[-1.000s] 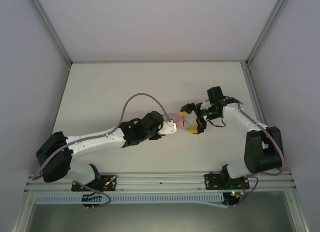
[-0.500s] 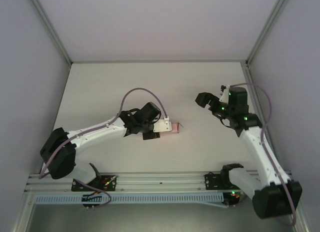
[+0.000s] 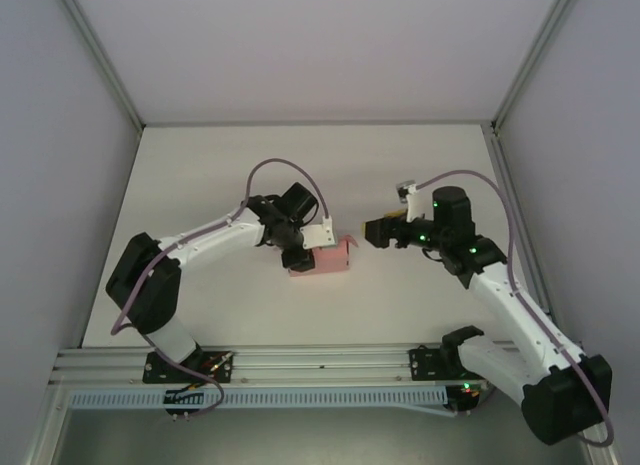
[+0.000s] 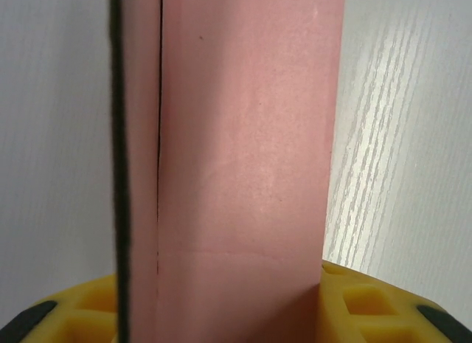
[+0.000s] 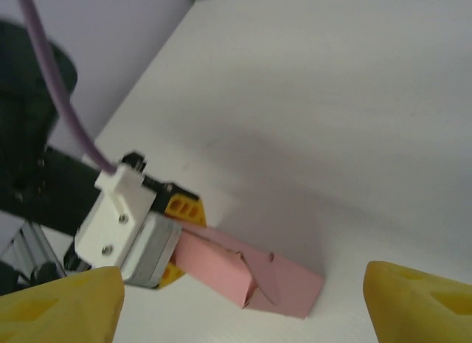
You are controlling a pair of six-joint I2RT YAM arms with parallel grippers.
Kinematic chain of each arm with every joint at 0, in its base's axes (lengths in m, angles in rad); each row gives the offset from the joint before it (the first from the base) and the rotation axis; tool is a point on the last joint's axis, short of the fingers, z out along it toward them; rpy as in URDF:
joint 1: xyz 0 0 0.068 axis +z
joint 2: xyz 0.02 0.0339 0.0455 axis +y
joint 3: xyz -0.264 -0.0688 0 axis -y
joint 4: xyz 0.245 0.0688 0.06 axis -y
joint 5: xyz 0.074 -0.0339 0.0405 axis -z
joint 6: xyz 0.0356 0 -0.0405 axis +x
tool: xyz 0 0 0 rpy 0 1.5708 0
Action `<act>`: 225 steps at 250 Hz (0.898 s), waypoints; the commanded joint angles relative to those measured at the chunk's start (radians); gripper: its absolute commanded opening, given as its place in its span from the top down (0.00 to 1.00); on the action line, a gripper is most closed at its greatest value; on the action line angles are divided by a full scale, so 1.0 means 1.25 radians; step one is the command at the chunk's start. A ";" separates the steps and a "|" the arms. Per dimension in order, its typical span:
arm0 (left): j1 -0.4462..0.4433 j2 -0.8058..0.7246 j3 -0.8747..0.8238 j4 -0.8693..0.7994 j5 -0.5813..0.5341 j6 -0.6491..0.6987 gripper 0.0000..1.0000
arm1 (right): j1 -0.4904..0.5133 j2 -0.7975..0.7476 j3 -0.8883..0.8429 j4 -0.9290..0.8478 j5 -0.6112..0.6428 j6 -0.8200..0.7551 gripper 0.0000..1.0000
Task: Assemble paper box
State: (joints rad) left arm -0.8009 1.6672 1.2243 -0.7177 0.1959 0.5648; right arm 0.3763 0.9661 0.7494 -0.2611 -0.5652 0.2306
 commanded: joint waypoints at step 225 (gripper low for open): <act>0.010 0.109 0.086 -0.070 0.025 0.041 0.60 | 0.183 0.290 0.145 -0.126 0.234 -0.015 1.00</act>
State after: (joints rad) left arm -0.7910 1.7535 1.3273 -0.7944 0.2226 0.5953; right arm 0.5930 1.3396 0.9154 -0.3943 -0.2794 0.1223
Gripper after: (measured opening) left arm 0.401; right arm 0.051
